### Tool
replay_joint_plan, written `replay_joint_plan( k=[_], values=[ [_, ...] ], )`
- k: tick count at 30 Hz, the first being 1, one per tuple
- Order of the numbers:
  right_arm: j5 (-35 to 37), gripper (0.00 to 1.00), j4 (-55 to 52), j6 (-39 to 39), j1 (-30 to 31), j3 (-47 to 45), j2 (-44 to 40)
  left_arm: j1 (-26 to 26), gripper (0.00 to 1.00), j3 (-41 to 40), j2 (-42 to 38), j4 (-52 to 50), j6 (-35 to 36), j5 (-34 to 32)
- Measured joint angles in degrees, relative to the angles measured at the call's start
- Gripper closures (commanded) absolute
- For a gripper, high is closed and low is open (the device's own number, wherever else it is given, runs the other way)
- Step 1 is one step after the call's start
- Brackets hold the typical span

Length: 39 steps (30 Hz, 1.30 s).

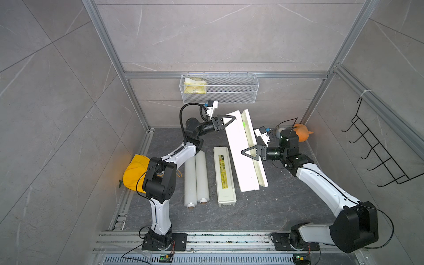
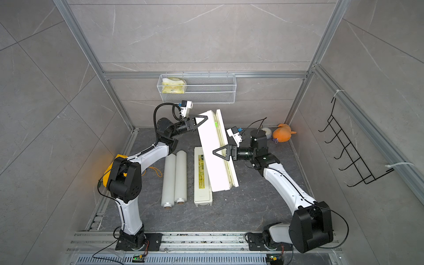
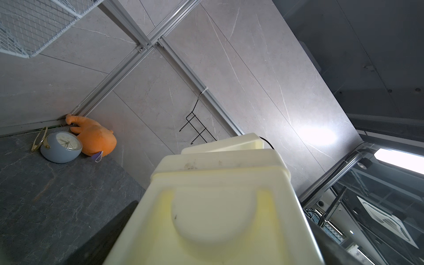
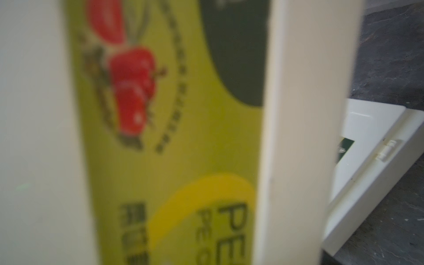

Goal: Put plastic wrap rolls into dispensers
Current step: Open the lid of the plastic wrap cutting box.

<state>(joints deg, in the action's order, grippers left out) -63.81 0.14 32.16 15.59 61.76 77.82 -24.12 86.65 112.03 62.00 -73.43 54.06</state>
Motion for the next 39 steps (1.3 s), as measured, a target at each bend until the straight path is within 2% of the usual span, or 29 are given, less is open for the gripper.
replay_joint_plan(
  k=[3,14,17,20,24,32,39],
  values=[
    [-0.1,0.0,0.3,0.6,0.0,1.0,0.9,0.2,0.36,0.0,0.2,1.1,-0.7,0.0],
    [-0.8,0.0,5.7,4.0,0.7,8.4,8.3,-0.6,0.41,0.0,1.1,2.4,-1.4,0.6],
    [-1.2,0.04,9.2,6.4,1.0,8.8,9.8,-1.2,0.45,0.5,1.8,2.4,-1.4,1.9],
    [-1.7,0.14,11.0,8.2,1.0,8.8,10.3,-1.4,0.51,0.5,1.9,2.3,-1.4,2.8],
    [-1.6,0.21,11.3,9.1,1.0,8.6,10.3,-1.3,0.55,0.6,1.9,2.5,-1.4,3.1],
    [-1.8,0.3,15.6,11.5,-0.2,5.6,9.8,-0.5,0.57,-0.7,1.9,3.3,-1.4,3.0],
    [-0.7,0.3,21.1,15.1,-3.7,3.1,9.2,2.3,0.58,-5.5,1.8,4.3,-2.4,0.8]
  ],
)
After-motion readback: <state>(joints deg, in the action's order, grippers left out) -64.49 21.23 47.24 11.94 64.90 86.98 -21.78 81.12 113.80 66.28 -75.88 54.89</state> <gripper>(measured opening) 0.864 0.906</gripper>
